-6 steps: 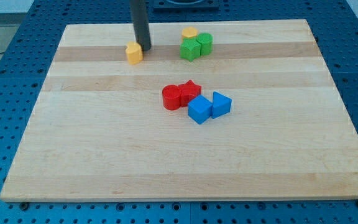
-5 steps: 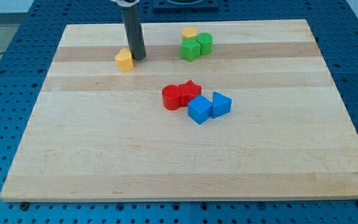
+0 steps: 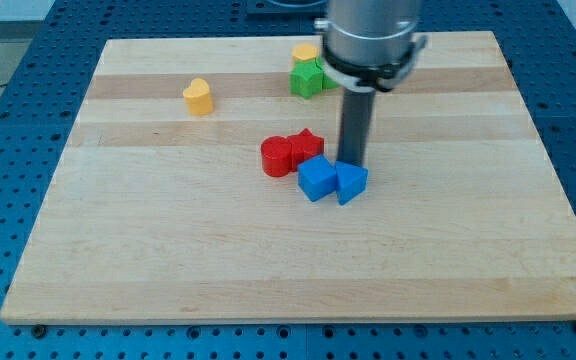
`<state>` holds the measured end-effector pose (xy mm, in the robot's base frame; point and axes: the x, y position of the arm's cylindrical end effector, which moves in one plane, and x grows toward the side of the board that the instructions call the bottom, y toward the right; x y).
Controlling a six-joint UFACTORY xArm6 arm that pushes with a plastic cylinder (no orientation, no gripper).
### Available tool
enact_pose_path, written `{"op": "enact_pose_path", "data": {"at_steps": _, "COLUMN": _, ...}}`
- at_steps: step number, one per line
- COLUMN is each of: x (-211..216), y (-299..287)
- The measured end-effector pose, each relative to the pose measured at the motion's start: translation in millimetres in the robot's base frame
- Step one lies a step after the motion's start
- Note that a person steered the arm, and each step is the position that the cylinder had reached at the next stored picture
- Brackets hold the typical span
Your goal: Move the red star to the bottom of the yellow heart
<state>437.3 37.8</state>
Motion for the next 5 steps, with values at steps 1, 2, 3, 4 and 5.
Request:
{"op": "enact_pose_path", "data": {"at_steps": 1, "x": -24, "y": -71}}
{"op": "enact_pose_path", "data": {"at_steps": 2, "x": -52, "y": -137}}
{"op": "enact_pose_path", "data": {"at_steps": 3, "x": -61, "y": -130}}
{"op": "enact_pose_path", "data": {"at_steps": 4, "x": -92, "y": -130}}
{"op": "enact_pose_path", "data": {"at_steps": 5, "x": -77, "y": -111}}
